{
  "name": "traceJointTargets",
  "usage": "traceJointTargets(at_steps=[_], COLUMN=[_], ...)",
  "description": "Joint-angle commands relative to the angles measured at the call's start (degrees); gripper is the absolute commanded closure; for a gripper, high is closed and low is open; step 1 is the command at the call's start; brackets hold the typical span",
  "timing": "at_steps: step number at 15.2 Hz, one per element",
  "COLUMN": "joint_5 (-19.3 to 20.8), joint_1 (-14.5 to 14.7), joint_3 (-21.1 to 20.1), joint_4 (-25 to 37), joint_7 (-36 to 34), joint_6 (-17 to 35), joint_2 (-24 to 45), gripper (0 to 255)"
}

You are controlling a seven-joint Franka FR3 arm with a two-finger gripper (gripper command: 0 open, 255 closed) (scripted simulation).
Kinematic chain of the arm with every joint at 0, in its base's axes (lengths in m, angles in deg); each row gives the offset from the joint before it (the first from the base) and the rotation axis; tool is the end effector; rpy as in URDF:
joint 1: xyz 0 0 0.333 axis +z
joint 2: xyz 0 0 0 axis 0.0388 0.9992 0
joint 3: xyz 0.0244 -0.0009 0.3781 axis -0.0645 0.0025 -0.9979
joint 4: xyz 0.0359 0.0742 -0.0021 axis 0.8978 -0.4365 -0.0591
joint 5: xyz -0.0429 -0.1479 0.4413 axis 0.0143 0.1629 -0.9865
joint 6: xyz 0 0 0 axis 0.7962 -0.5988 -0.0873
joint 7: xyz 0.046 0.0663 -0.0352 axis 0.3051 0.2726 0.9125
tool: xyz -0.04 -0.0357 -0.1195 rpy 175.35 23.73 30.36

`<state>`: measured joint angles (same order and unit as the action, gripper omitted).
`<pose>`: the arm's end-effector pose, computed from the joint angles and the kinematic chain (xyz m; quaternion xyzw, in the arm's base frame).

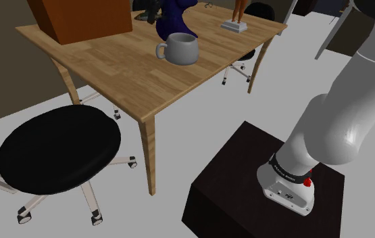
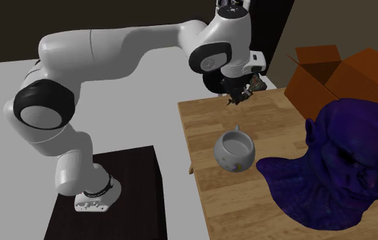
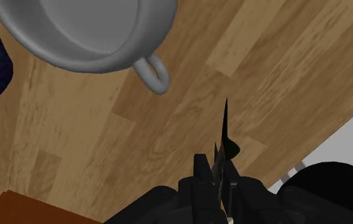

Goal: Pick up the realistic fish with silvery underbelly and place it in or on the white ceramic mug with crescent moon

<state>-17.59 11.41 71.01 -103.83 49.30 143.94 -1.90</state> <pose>0.6794 0.0646 0.6493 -0.9551 -0.2515 -0.1547 0.0245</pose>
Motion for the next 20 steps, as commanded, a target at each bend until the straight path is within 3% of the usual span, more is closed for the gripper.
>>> traceJointTargets(at_steps=[1,8,20], joint_5=[-0.65,-3.26,-3.91], joint_1=[-1.18,-6.18,-6.04], joint_3=[1.08,6.22,6.12], joint_4=[-1.69,-4.51,-13.69], joint_7=[2.56,13.37,14.83], joint_6=[0.11,-0.76,8.09], joint_2=[-1.32,-3.54,-3.78], gripper=[255,255,255])
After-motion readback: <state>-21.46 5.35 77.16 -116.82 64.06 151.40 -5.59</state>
